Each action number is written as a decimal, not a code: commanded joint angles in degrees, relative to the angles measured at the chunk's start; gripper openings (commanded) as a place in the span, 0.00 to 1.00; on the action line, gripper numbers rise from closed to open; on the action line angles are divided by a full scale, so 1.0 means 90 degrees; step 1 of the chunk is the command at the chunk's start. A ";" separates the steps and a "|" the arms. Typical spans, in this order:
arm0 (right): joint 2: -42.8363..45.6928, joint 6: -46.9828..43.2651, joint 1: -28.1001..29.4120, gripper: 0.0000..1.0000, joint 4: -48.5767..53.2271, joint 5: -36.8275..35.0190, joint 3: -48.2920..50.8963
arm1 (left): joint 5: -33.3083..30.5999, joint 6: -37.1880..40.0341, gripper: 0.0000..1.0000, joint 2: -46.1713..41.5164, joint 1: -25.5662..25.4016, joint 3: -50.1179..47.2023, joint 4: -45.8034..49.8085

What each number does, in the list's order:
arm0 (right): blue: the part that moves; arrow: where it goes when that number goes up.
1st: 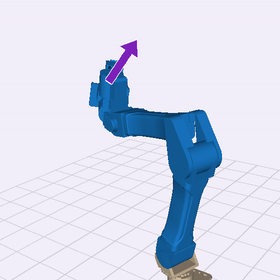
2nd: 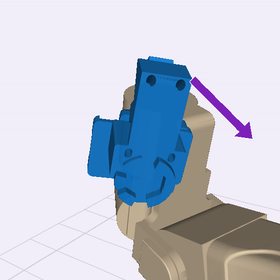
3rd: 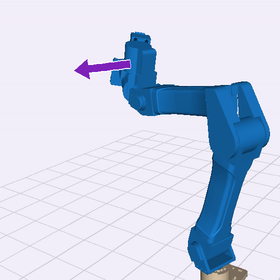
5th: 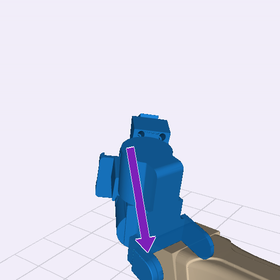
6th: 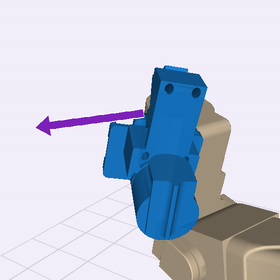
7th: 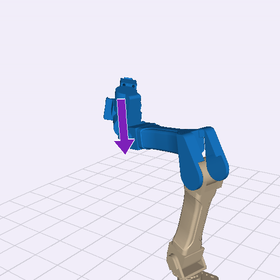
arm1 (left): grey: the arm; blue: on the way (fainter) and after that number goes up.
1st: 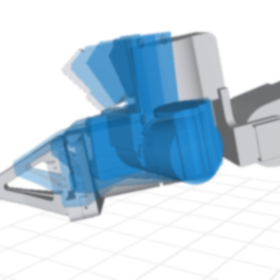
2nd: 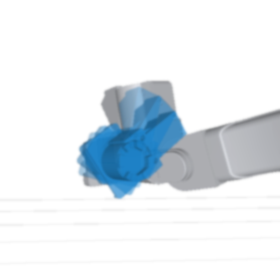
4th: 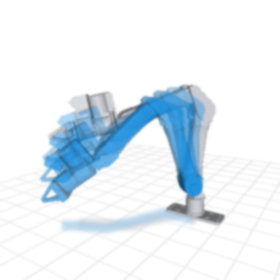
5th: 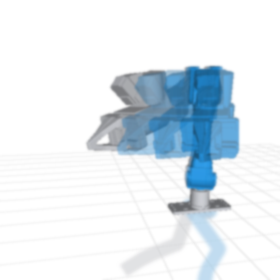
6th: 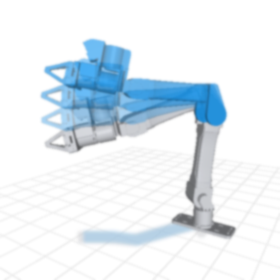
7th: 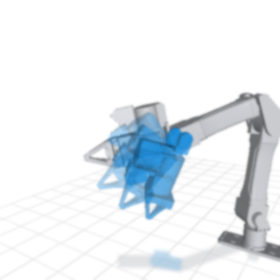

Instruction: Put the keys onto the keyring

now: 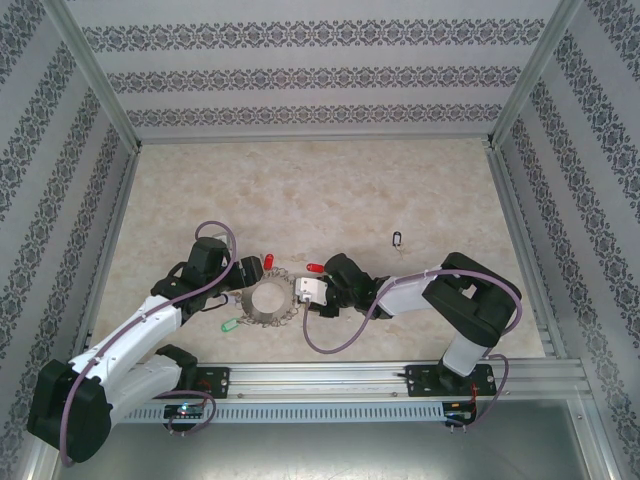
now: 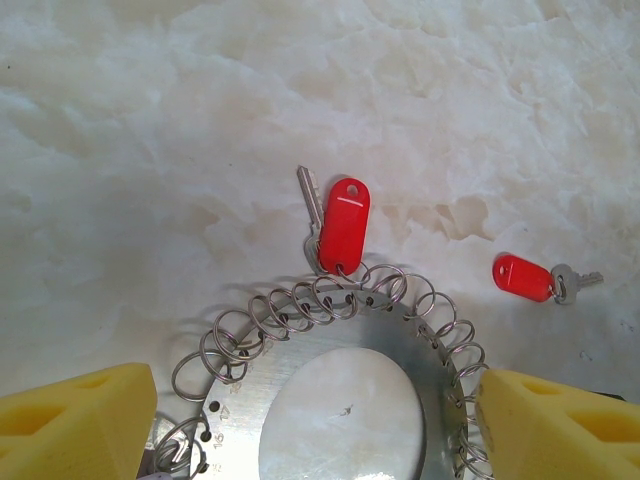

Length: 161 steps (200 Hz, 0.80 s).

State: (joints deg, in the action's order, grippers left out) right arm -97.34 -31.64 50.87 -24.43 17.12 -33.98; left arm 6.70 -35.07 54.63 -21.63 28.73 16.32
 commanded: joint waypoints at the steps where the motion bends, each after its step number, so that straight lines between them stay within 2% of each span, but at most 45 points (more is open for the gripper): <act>1: 0.0209 0.0233 -0.0022 0.21 0.0177 -0.0066 -0.0078 | -0.0158 0.0116 0.84 -0.0055 0.0060 0.0099 0.0109; 31: 0.0260 0.0418 -0.0147 0.21 0.0077 -0.0329 -0.0114 | -0.0140 0.0146 0.84 -0.0045 0.0063 0.0127 0.0096; 102: -0.0211 0.0475 -0.0286 0.20 0.0060 0.0261 -0.0579 | -0.0198 0.0204 0.84 -0.0078 0.0062 0.0169 0.0164; 161: -0.0158 0.0585 -0.0262 0.23 0.0038 0.0255 -0.0392 | -0.0275 0.0205 0.84 -0.0199 0.0064 0.0148 0.0240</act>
State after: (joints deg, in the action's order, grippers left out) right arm -99.29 -27.79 48.51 -23.79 17.82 -38.48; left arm 5.52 -34.65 54.00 -21.63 28.73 16.80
